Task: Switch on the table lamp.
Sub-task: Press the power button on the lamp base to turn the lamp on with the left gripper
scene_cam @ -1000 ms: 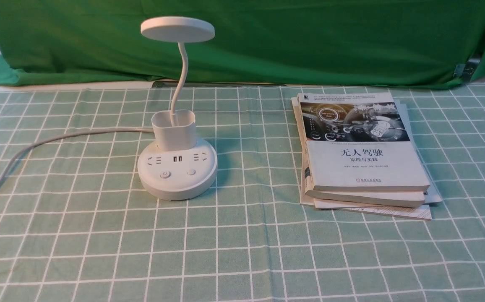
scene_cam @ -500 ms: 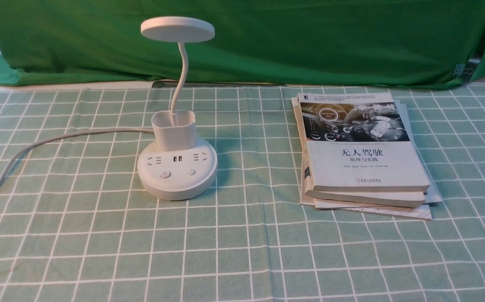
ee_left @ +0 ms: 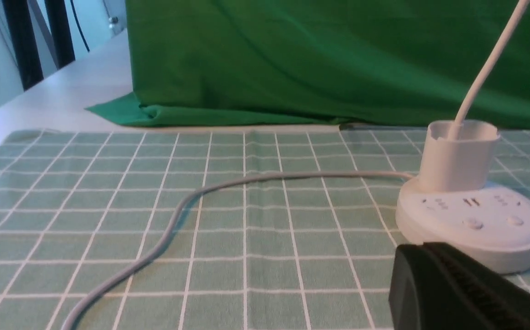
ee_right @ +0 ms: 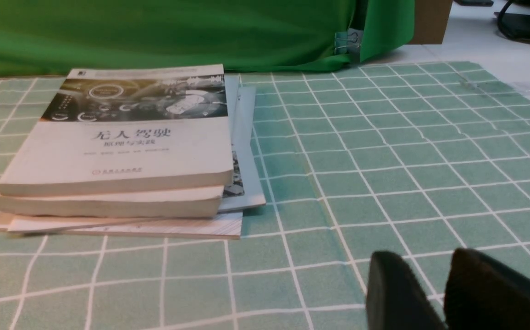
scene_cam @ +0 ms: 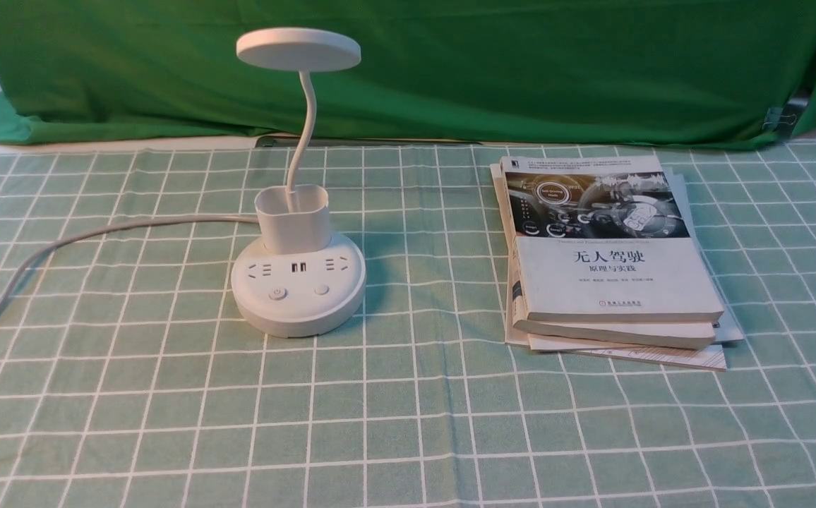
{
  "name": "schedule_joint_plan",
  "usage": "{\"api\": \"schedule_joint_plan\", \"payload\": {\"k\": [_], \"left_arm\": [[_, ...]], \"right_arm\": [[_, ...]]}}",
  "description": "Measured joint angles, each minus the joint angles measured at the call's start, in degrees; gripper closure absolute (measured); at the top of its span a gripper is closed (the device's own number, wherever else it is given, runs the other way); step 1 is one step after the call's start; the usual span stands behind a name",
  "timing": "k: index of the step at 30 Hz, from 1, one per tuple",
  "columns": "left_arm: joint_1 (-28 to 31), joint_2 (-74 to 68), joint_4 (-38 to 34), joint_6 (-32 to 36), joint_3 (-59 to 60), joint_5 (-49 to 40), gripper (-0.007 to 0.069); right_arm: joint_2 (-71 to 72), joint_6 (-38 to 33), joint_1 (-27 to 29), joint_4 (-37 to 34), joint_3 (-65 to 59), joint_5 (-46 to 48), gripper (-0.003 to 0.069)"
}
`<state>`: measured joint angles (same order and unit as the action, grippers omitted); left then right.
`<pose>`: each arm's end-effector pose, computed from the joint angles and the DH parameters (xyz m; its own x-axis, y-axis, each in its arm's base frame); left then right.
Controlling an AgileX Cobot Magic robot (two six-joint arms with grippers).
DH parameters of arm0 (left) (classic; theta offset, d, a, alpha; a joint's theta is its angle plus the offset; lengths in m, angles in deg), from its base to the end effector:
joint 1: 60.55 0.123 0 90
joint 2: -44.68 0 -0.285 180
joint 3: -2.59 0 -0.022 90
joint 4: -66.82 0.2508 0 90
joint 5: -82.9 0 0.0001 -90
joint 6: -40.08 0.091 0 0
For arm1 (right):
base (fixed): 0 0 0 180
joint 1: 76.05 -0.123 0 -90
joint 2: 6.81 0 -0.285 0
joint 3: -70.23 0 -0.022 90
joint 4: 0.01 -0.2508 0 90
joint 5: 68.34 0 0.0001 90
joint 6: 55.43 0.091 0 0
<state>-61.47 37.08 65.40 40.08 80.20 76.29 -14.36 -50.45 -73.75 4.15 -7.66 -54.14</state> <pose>0.0565 -0.0012 0.2006 -0.0322 -0.0241 -0.9992 0.0181 0.9995 -0.0247 0.0553 -0.0038 0.1870 -0.1657 0.0232 -0.9859 0.0604 0.9981 0.0133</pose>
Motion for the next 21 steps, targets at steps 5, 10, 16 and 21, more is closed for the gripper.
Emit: {"api": "schedule_joint_plan", "payload": {"k": [5, 10, 16, 21], "left_arm": [[0.0, 0.0, -0.2, 0.0, 0.0, 15.1, 0.0623], [0.0, 0.0, -0.3, -0.5, 0.0, 38.7, 0.0623], [0.0, 0.1, -0.4, -9.4, -1.5, 59.6, 0.0623], [0.0, -1.4, -0.4, -11.8, -22.3, 35.7, 0.0623]], "right_arm": [[0.0, 0.0, 0.0, 0.0, 0.0, 0.0, 0.0419], [0.0, 0.0, 0.0, 0.0, 0.0, 0.0, 0.0419], [0.0, 0.0, 0.0, 0.0, 0.0, 0.0, 0.0419], [0.0, 0.0, 0.0, 0.0, 0.0, 0.0, 0.0419]]}}
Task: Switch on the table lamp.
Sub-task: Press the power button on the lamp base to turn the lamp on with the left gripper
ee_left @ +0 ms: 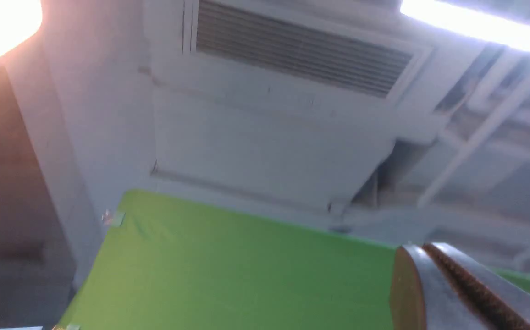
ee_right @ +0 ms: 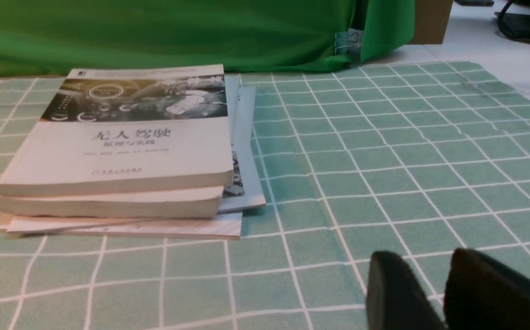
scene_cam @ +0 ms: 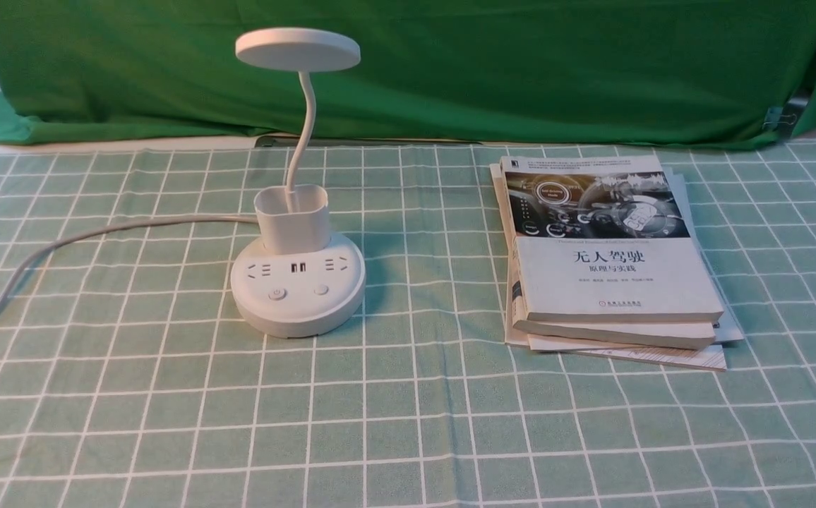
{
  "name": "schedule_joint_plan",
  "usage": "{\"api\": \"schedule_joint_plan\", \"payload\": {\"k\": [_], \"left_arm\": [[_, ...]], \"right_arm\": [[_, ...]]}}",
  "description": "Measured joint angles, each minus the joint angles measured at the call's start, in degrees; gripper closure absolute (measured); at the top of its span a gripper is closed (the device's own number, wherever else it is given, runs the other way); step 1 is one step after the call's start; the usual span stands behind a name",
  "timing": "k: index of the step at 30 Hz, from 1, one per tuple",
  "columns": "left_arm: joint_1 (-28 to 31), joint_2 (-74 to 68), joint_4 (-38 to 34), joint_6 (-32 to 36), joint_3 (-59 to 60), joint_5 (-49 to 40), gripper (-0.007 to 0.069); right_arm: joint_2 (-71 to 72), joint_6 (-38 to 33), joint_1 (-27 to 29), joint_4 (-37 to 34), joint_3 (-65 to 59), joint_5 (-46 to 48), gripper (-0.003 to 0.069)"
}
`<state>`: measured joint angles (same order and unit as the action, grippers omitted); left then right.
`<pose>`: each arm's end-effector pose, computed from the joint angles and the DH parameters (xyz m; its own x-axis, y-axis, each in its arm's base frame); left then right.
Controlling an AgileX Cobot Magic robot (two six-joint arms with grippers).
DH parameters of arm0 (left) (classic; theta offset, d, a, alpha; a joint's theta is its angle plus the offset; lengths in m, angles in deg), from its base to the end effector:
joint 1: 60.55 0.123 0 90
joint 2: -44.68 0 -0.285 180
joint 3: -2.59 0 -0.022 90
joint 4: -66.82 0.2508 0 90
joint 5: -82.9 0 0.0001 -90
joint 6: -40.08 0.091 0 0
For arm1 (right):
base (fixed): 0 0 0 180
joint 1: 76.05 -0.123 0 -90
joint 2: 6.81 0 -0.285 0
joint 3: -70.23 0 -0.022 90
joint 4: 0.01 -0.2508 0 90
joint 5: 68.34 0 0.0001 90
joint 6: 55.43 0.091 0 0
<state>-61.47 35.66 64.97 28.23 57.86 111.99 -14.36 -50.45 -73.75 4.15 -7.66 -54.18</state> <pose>-0.0125 0.0016 0.3706 0.7928 -0.2456 -0.5578 0.1971 0.9693 -0.1468 0.0553 -0.0038 0.1871 -0.1650 0.0231 -0.9860 0.0603 0.9981 0.0133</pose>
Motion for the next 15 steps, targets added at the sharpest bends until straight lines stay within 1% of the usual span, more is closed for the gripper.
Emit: {"api": "schedule_joint_plan", "payload": {"k": [2, 3, 4, 6, 9, 12, 13, 14, 15], "left_arm": [[0.0, -5.0, 0.1, 3.6, -11.2, -16.0, 0.0623], [0.0, -5.6, 0.1, 4.3, -12.0, -17.3, 0.0623], [0.0, -10.0, 0.1, 6.3, -17.7, -26.5, 0.0623], [0.0, -15.6, 0.1, 7.2, -21.6, -34.2, 0.0623], [0.0, -23.7, -1.7, 6.9, -22.9, -42.2, 0.0623], [0.0, -34.2, -9.8, 5.7, -22.9, -50.6, 0.0623], [0.0, -38.9, -14.6, 7.1, -22.9, -54.6, 0.0623], [0.0, -42.7, -19.0, 9.8, -22.9, -57.5, 0.0623], [0.0, -45.8, -22.7, 12.2, -22.9, -59.1, 0.0623]], "right_arm": [[0.0, 0.0, 0.0, 0.0, 0.0, -0.1, 0.0419], [0.0, 0.0, 0.0, 0.0, 0.0, -0.1, 0.0419], [0.0, 0.0, 0.0, 0.0, 0.0, -0.1, 0.0419], [0.0, 0.0, 0.0, 0.0, 0.0, -0.1, 0.0419], [0.0, 0.0, 0.0, 0.0, 0.0, 0.0, 0.0419], [0.0, 0.0, 0.0, 0.0, 0.0, 0.0, 0.0419], [0.0, 0.0, 0.0, 0.0, 0.0, 0.0, 0.0419], [0.0, 0.0, 0.0, 0.0, 0.0, 0.0, 0.0419], [0.0, 0.0, 0.0, 0.0, 0.0, 0.0, 0.0419]]}}
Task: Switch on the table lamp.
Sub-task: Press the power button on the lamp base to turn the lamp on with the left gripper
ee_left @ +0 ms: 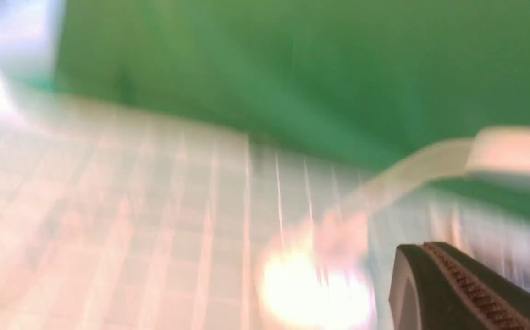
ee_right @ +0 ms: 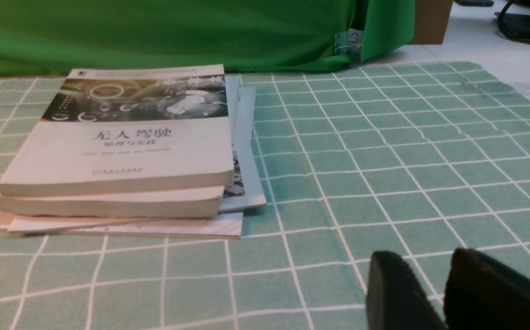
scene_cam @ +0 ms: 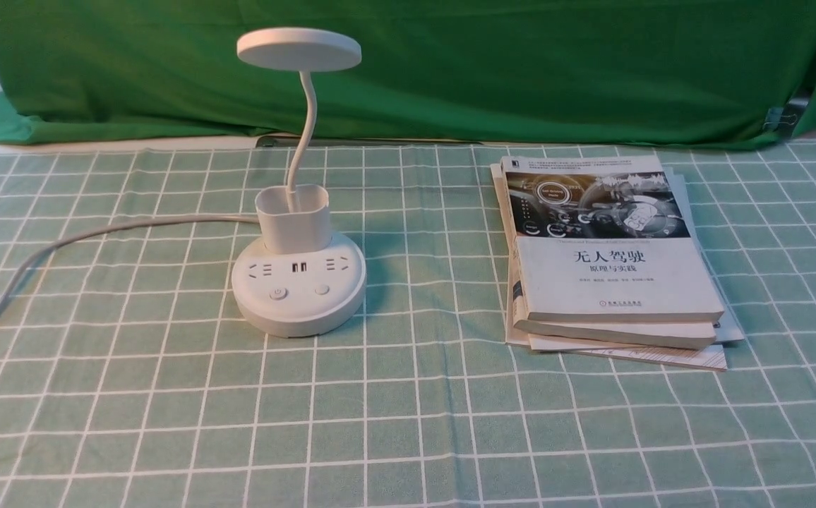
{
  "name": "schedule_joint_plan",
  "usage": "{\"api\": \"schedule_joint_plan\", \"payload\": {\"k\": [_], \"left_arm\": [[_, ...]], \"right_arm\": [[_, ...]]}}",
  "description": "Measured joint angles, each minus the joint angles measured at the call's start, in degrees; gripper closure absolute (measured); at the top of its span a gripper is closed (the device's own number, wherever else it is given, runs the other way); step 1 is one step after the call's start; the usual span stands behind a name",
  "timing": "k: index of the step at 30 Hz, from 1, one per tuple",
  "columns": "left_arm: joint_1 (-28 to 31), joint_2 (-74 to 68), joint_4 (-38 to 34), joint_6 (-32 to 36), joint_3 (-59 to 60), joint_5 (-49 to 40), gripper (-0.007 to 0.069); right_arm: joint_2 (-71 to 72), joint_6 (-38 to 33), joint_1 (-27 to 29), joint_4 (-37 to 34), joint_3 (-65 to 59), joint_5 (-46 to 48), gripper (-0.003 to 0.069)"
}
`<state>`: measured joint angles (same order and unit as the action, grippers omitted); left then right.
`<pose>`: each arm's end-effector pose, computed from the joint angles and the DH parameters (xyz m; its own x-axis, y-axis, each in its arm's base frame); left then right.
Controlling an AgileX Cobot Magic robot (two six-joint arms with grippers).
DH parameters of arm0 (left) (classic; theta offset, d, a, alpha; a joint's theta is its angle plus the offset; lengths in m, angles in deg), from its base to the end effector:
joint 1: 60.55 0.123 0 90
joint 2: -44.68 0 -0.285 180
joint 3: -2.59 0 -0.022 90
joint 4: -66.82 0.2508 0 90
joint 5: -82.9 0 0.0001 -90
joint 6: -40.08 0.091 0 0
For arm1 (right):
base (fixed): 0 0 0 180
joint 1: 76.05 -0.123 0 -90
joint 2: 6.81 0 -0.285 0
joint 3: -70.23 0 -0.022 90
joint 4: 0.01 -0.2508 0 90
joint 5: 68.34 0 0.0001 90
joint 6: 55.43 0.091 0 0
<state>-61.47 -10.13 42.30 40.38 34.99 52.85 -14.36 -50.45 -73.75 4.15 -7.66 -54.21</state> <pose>0.1655 -0.0216 0.3524 -0.4673 -0.3470 -0.8131 0.0373 0.9112 -0.4103 0.0553 -0.0038 0.1871 -0.1645 0.0231 -0.9861 0.0603 0.9981 0.0133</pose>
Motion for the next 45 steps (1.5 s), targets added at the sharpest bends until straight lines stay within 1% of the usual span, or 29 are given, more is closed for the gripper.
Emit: {"api": "schedule_joint_plan", "payload": {"k": [1, 2, 3, 4, 5, 6, 7, 8, 9, 10, 11, 12, 15, 16, 17, 18, 20, 23, 31, 45], "left_arm": [[0.0, -3.1, -3.9, 4.6, 0.0, -2.7, 0.0623], [0.0, -7.7, -10.1, 9.8, 0.0, -5.1, 0.0623], [0.0, -8.4, -11.2, 11.8, 0.0, -6.1, 0.0623], [0.0, -11.3, -15.2, 15.7, 0.0, -7.8, 0.0623], [-0.4, -16.0, -21.3, 21.3, -0.1, -10.2, 0.0623], [-1.3, -18.9, -24.0, 24.1, -0.5, -11.0, 0.0623], [-3.2, -22.4, -25.1, 25.9, -1.6, -11.0, 0.0625], [-4.9, -24.2, -24.9, 26.0, -2.2, -10.6, 0.0627], [-6.9, -25.9, -23.3, 25.6, -3.5, -9.7, 0.0628], [-10.3, -28.2, -19.4, 22.9, -5.2, -7.4, 0.0629], [-10.9, -28.6, -18.6, 22.4, -5.5, -7.1, 0.0629], [-14.8, -31.3, -11.4, 17.0, -7.7, -4.6, 0.0629], [-21.6, -38.0, 7.6, 3.0, -12.3, -1.0, 0.0629], [-22.7, -39.3, 10.5, 0.0, -13.2, -0.7, 0.0629], [-23.7, -42.0, 15.3, -3.4, -14.9, -0.4, 0.0629], [-24.3, -44.2, 18.2, -5.2, -16.4, -0.2, 0.0629], [-25.0, -48.0, 21.0, -6.9, -19.0, 0.0, 0.0629], [-25.0, -53.4, 23.2, -7.9, -22.9, 0.0, 0.0629], [-25.0, -61.7, 24.5, -9.0, -29.0, 0.3, 0.0627], [-25.0, -63.9, 27.2, -12.3, -29.3, 2.4, 0.0625]], "right_arm": [[0.0, 0.0, 0.0, 0.0, 0.0, 0.0, 0.0419], [0.0, 0.0, 0.0, 0.0, 0.0, 0.0, 0.042], [0.0, 0.0, 0.0, 0.0, 0.0, 0.0, 0.042], [0.0, 0.0, 0.0, 0.0, 0.0, 0.0, 0.042], [0.0, 0.0, 0.0, 0.0, 0.0, 0.0, 0.042], [0.0, 0.0, 0.0, 0.0, 0.0, 0.0, 0.042], [0.0, 0.0, 0.0, 0.0, 0.0, 0.0, 0.042], [0.0, 0.0, 0.0, 0.0, 0.0, 0.0, 0.042], [0.0, 0.0, 0.0, 0.0, 0.0, 0.0, 0.042], [0.0, 0.0, 0.0, 0.0, 0.0, 0.0, 0.042], [0.0, 0.0, 0.0, 0.0, 0.0, 0.0, 0.042], [0.0, 0.0, 0.0, 0.0, 0.0, 0.0, 0.042], [0.0, 0.0, 0.0, 0.0, 0.0, 0.0, 0.042], [0.0, 0.0, 0.0, 0.0, 0.0, 0.0, 0.042], [0.0, 0.0, 0.0, 0.0, 0.0, 0.0, 0.0421], [0.0, 0.0, 0.0, 0.0, 0.0, 0.0, 0.0421], [0.0, 0.0, 0.0, 0.0, 0.0, 0.0, 0.0421], [0.0, 0.0, 0.0, 0.0, 0.0, 0.0, 0.0421], [0.0, 0.0, 0.0, 0.0, 0.0, 0.1, 0.0421], [0.0, 0.0, 0.0, 0.0, 0.0, 0.1, 0.0421]]}}
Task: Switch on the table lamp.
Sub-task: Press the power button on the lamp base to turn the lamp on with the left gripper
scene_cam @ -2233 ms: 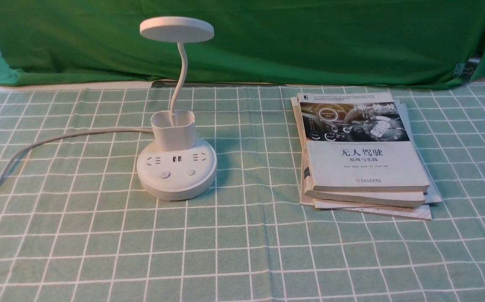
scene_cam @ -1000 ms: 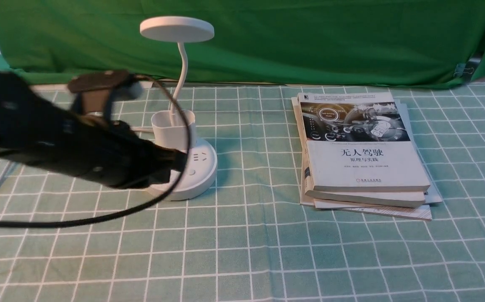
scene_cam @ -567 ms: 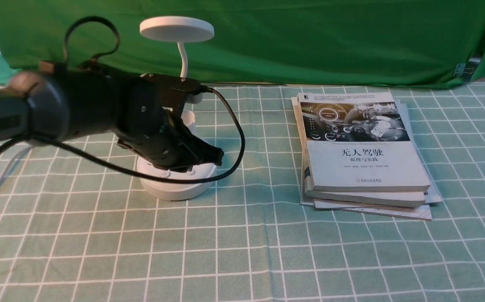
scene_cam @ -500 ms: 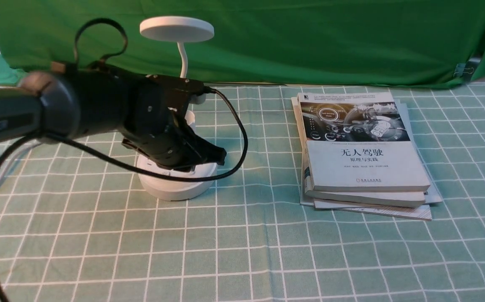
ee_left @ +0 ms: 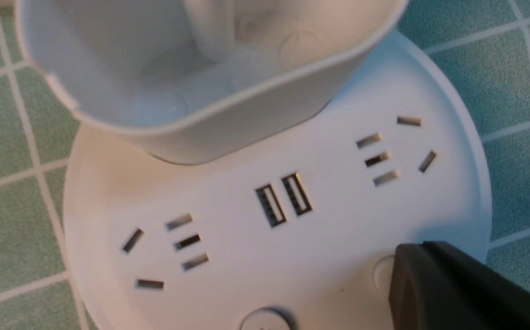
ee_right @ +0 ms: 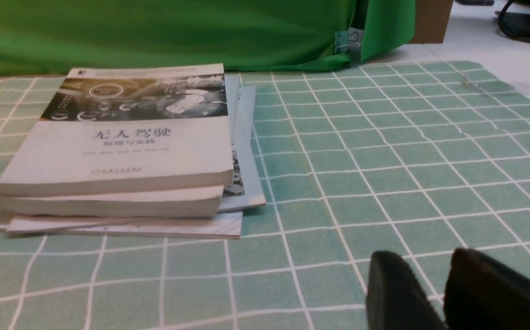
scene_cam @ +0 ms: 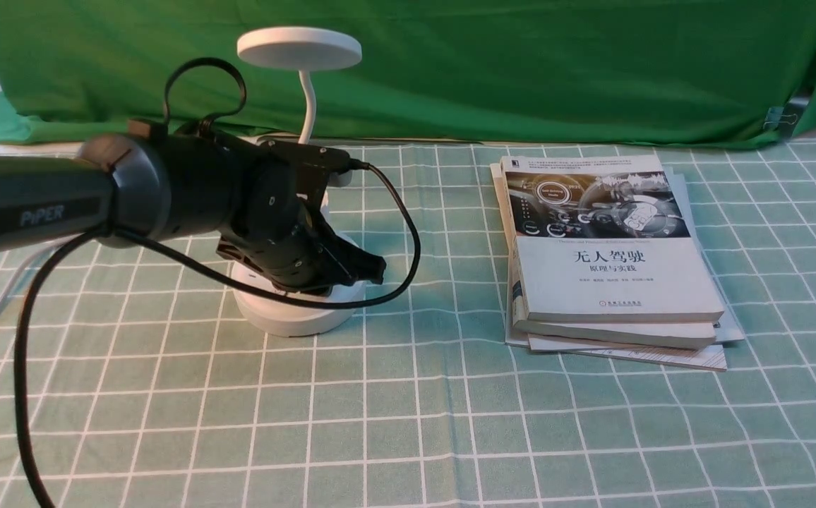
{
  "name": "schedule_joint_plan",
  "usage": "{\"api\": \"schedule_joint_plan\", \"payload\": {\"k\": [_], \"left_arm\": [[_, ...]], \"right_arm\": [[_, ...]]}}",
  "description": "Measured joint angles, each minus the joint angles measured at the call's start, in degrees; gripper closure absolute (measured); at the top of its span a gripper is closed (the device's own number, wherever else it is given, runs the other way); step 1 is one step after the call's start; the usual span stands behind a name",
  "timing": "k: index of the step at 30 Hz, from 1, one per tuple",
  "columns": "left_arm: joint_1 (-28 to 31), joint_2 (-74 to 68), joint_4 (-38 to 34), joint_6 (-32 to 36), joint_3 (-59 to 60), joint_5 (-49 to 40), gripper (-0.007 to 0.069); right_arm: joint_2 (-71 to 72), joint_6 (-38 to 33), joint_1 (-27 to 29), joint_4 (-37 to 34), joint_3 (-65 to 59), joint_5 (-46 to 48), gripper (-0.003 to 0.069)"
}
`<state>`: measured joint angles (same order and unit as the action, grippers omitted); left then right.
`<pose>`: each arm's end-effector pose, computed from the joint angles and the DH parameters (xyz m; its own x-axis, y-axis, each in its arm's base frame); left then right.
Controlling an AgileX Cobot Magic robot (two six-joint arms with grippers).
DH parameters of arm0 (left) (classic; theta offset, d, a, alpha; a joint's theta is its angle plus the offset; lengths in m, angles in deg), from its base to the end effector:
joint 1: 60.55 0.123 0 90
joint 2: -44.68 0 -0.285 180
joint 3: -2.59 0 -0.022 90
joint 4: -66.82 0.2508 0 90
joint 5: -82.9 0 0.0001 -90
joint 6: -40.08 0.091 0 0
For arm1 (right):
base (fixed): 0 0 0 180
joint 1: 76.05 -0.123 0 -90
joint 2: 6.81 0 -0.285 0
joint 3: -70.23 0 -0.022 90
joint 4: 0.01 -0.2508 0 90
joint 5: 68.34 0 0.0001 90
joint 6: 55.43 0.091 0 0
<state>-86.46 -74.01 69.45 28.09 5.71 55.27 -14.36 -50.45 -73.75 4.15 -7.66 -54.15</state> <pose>0.3676 -0.1764 0.1811 -0.8350 0.2191 -0.5047 0.2911 0.9543 -0.0673 0.0553 -0.0038 0.1871 -0.1656 0.0232 -0.9859 0.0604 0.9981 0.0133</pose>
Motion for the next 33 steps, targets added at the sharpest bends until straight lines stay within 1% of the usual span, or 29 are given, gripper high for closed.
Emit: {"api": "schedule_joint_plan", "payload": {"k": [25, 33], "left_arm": [[0.0, 0.7, 0.1, -1.6, -1.8, 0.5, 0.0625], [0.0, -2.3, 0.1, -1.7, -2.3, 0.5, 0.0625]], "right_arm": [[0.0, 0.0, 0.0, 0.0, 0.0, -0.1, 0.0421], [0.0, 0.0, 0.0, 0.0, 0.0, -0.1, 0.0421]]}}
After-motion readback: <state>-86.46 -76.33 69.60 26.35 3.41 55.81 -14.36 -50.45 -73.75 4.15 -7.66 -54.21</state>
